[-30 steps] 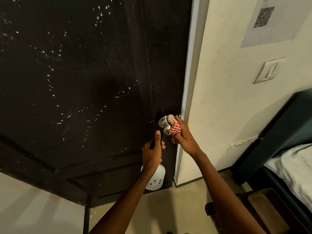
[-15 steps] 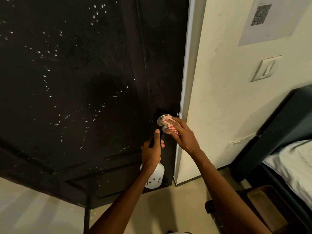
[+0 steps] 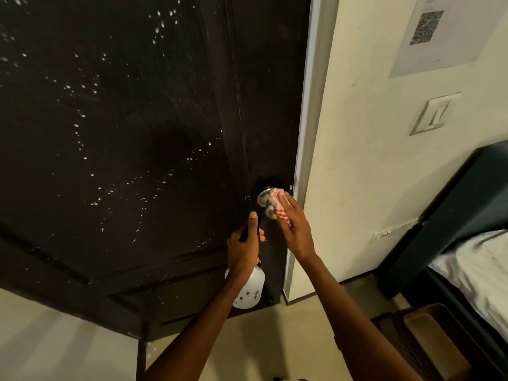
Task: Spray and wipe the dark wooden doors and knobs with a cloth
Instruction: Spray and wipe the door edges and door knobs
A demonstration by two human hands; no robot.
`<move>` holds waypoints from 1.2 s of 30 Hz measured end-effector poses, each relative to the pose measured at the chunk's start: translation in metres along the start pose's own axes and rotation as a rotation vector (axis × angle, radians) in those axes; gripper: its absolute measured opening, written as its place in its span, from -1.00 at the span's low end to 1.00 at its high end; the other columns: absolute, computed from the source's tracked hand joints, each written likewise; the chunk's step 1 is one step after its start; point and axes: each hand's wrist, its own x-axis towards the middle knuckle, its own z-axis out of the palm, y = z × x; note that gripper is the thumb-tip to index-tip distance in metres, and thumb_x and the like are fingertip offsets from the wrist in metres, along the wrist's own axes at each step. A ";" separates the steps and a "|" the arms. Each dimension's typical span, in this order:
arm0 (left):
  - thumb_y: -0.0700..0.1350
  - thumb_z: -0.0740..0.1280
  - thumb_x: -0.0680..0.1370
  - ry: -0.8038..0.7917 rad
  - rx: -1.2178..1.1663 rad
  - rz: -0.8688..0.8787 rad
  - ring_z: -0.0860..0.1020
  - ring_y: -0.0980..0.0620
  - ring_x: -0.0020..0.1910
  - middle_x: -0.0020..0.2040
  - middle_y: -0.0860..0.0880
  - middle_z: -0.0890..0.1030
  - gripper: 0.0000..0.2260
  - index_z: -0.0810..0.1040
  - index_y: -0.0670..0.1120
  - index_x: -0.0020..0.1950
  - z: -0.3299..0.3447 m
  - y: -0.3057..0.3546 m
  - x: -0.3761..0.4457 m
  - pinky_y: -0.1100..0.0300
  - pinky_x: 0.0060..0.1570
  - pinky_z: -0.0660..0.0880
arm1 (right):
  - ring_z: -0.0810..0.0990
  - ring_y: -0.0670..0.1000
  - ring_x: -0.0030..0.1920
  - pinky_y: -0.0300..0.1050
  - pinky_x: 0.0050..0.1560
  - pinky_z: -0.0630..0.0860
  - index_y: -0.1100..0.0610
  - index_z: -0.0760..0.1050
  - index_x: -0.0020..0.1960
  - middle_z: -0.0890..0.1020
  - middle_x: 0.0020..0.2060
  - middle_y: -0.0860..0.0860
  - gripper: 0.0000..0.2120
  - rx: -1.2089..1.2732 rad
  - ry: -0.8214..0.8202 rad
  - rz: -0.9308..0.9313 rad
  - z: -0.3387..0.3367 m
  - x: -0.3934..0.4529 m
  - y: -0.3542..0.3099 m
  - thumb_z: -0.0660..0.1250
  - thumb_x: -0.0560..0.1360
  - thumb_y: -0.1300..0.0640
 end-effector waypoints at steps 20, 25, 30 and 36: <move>0.60 0.13 0.38 0.024 0.061 -0.033 0.62 -0.19 0.14 0.39 -0.07 0.49 -0.12 0.45 0.06 0.51 -0.002 0.004 -0.011 0.18 -0.33 0.51 | 0.62 -0.19 0.19 -0.30 0.09 0.58 -0.03 0.24 0.56 0.55 0.34 -0.04 -0.57 0.728 0.192 0.587 0.028 -0.020 -0.042 0.15 0.71 0.01; 0.44 0.19 0.52 0.044 0.027 -0.068 0.61 -0.27 0.22 0.39 -0.12 0.48 -0.35 0.48 0.05 0.44 -0.006 0.006 -0.016 -0.08 0.05 0.64 | 0.62 0.10 0.28 0.20 0.40 0.46 -0.02 0.29 0.54 0.64 0.26 0.10 -0.51 0.899 0.159 0.774 0.043 -0.027 -0.043 0.18 0.66 -0.16; 0.41 0.19 0.57 0.061 0.061 -0.095 0.51 -0.24 0.37 0.53 -0.16 0.36 -0.30 0.41 -0.01 0.54 -0.009 0.005 -0.019 -0.21 0.29 0.54 | 0.62 0.10 0.28 0.22 0.42 0.43 -0.04 0.36 0.50 0.65 0.26 0.08 -0.55 0.961 0.099 0.854 0.054 -0.035 -0.042 0.20 0.66 -0.15; 0.59 0.16 0.39 0.061 0.027 -0.066 0.62 -0.21 0.20 0.34 -0.05 0.49 -0.17 0.50 0.05 0.44 -0.016 0.006 -0.023 -0.02 -0.03 0.65 | 0.61 0.10 0.29 0.26 0.41 0.42 -0.11 0.26 0.56 0.63 0.28 0.05 -0.39 0.946 0.235 0.815 0.055 -0.040 -0.044 0.32 0.58 -0.20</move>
